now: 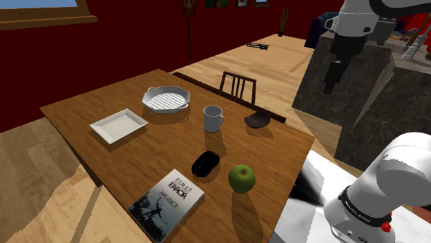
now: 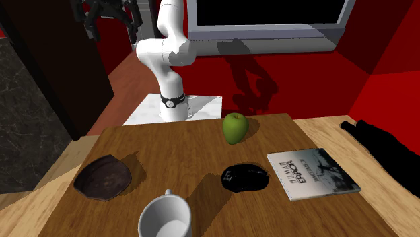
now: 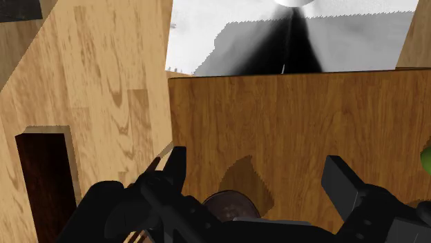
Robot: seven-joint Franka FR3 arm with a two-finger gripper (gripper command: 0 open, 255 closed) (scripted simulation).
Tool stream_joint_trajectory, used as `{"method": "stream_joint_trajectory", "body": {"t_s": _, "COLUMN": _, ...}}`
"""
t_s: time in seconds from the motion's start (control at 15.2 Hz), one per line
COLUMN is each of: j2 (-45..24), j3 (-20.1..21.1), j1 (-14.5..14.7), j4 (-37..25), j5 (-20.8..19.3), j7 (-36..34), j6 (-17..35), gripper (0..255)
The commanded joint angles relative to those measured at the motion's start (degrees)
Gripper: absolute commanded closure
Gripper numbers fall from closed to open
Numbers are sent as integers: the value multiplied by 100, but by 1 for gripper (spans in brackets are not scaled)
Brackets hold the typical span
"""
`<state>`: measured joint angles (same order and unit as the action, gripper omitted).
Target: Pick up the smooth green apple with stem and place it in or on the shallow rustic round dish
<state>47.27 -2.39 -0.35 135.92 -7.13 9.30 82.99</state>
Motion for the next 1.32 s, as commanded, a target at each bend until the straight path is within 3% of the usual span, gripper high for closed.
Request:
{"method": "stream_joint_trajectory", "body": {"t_s": 0.0, "j2": 0, "j3": 0, "j1": 0, "j4": 0, "j5": 0, "j7": 0, "j6": 0, "gripper": 0}}
{"method": "stream_joint_trajectory", "body": {"t_s": 0.66, "j2": -76, "j3": 893, "j1": 703, "j4": 998, "j5": 786, "j7": -561, "j6": 1489, "gripper": 0}}
{"method": "stream_joint_trajectory", "body": {"t_s": 1.25, "j2": -768, "j3": 1818, "j1": 1329, "j4": 1403, "j5": 1353, "j7": -1055, "j6": 3023, "gripper": 0}}
